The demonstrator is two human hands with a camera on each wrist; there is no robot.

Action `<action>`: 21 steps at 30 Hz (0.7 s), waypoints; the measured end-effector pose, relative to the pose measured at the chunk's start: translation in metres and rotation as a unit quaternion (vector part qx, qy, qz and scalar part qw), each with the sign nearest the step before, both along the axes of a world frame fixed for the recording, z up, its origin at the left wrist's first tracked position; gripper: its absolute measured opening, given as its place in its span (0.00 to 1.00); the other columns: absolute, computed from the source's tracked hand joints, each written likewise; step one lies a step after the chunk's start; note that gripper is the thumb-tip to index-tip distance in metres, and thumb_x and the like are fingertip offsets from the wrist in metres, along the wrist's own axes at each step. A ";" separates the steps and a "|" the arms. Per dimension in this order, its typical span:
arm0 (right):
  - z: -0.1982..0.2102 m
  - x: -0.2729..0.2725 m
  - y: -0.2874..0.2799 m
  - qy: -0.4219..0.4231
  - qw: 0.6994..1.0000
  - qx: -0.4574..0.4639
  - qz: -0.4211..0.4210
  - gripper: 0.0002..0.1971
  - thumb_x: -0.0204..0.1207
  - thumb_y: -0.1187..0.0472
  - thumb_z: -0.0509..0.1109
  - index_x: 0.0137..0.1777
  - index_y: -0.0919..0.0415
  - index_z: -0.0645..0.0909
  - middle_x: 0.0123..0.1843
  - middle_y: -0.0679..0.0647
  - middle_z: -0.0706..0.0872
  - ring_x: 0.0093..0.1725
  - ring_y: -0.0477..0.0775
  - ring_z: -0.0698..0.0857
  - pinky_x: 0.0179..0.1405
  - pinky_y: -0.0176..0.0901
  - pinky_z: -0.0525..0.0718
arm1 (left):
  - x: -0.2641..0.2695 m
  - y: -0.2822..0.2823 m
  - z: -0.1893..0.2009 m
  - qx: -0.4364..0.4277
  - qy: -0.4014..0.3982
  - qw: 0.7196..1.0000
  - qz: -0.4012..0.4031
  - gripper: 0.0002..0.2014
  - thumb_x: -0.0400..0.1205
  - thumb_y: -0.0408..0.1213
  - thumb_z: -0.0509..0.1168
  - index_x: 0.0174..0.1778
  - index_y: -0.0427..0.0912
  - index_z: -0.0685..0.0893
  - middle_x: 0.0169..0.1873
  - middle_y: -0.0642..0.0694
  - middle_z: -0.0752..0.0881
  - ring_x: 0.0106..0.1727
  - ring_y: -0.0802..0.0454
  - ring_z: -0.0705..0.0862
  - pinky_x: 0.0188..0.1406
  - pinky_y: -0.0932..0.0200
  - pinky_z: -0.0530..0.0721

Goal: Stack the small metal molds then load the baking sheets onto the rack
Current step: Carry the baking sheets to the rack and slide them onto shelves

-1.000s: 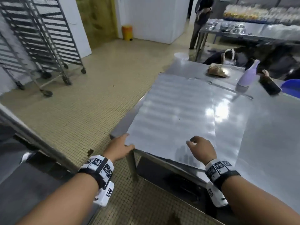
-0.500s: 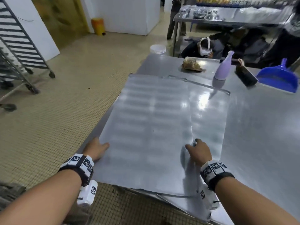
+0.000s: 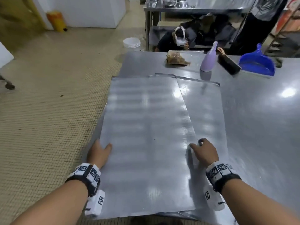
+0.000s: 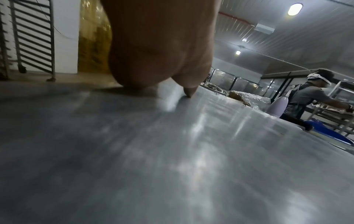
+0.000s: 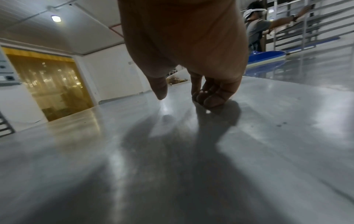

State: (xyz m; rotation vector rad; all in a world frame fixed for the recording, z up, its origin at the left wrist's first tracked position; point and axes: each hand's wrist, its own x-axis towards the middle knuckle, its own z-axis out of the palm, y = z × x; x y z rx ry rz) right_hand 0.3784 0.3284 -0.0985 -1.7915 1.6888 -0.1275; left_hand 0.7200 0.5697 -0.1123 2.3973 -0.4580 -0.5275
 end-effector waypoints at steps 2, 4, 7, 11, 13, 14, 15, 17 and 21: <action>0.002 0.005 0.001 -0.014 0.999 0.016 -0.025 0.32 0.72 0.42 0.75 0.70 0.61 0.78 0.64 0.59 0.85 0.65 0.63 0.83 0.60 0.51 0.80 | 0.007 0.003 -0.006 -0.028 0.004 1.000 0.002 0.24 0.81 0.49 0.73 0.66 0.36 0.83 0.61 0.35 0.89 0.61 0.33 0.87 0.62 0.41 0.85; 0.001 0.008 0.002 -0.023 0.999 0.017 -0.041 0.34 0.71 0.42 0.77 0.71 0.61 0.78 0.66 0.59 0.85 0.66 0.63 0.83 0.63 0.52 0.80 | 0.014 0.005 -0.009 -0.052 0.006 0.999 0.003 0.25 0.79 0.50 0.75 0.65 0.35 0.84 0.59 0.36 0.90 0.59 0.34 0.88 0.61 0.40 0.86; 0.003 0.007 0.005 -0.041 0.998 0.019 -0.049 0.29 0.71 0.46 0.79 0.67 0.61 0.79 0.59 0.57 0.86 0.59 0.60 0.84 0.61 0.51 0.81 | 0.018 0.005 -0.006 -0.087 0.010 0.996 0.002 0.19 0.79 0.45 0.77 0.60 0.36 0.86 0.53 0.39 0.91 0.54 0.37 0.89 0.57 0.44 0.88; 0.006 -0.002 0.004 -0.080 0.992 0.032 -0.087 0.21 0.69 0.52 0.82 0.54 0.62 0.78 0.51 0.55 0.85 0.47 0.55 0.83 0.52 0.51 0.82 | 0.017 0.002 0.000 -0.120 0.019 0.992 -0.022 0.28 0.77 0.54 0.76 0.67 0.40 0.85 0.57 0.44 0.91 0.59 0.40 0.90 0.61 0.40 0.89; 0.007 -0.009 0.002 -0.112 0.987 0.034 -0.111 0.23 0.71 0.54 0.82 0.58 0.62 0.75 0.55 0.56 0.82 0.52 0.57 0.81 0.54 0.50 0.80 | 0.020 -0.008 0.003 -0.129 0.016 0.991 -0.041 0.36 0.74 0.62 0.74 0.72 0.41 0.82 0.62 0.45 0.90 0.64 0.42 0.88 0.65 0.38 0.87; 0.010 -0.012 0.002 -0.126 0.984 0.033 -0.121 0.25 0.72 0.54 0.81 0.61 0.61 0.73 0.57 0.55 0.80 0.55 0.57 0.80 0.55 0.50 0.78 | 0.020 -0.017 0.006 -0.131 0.011 0.990 -0.052 0.37 0.74 0.63 0.73 0.73 0.41 0.81 0.64 0.46 0.90 0.66 0.42 0.88 0.67 0.38 0.87; 0.010 -0.018 0.000 -0.135 0.982 0.032 -0.132 0.26 0.73 0.53 0.81 0.62 0.60 0.71 0.57 0.55 0.78 0.56 0.57 0.79 0.55 0.49 0.77 | 0.021 -0.028 0.009 -0.131 0.004 0.989 -0.064 0.38 0.75 0.63 0.73 0.74 0.41 0.80 0.66 0.45 0.89 0.68 0.42 0.87 0.69 0.38 0.85; 0.013 -0.029 -0.006 -0.152 0.976 0.022 -0.154 0.25 0.74 0.54 0.80 0.62 0.59 0.70 0.56 0.55 0.78 0.55 0.57 0.78 0.54 0.49 0.75 | 0.017 -0.054 0.018 -0.131 -0.009 0.987 -0.094 0.38 0.75 0.62 0.72 0.75 0.39 0.80 0.68 0.43 0.88 0.70 0.40 0.85 0.71 0.38 0.84; 0.017 -0.053 -0.023 -0.153 0.971 0.004 -0.186 0.28 0.73 0.54 0.81 0.67 0.62 0.71 0.59 0.58 0.80 0.56 0.59 0.79 0.57 0.49 0.76 | 0.003 -0.101 0.022 -0.137 -0.001 0.982 -0.133 0.30 0.78 0.54 0.74 0.71 0.41 0.83 0.64 0.44 0.90 0.65 0.42 0.87 0.68 0.40 0.85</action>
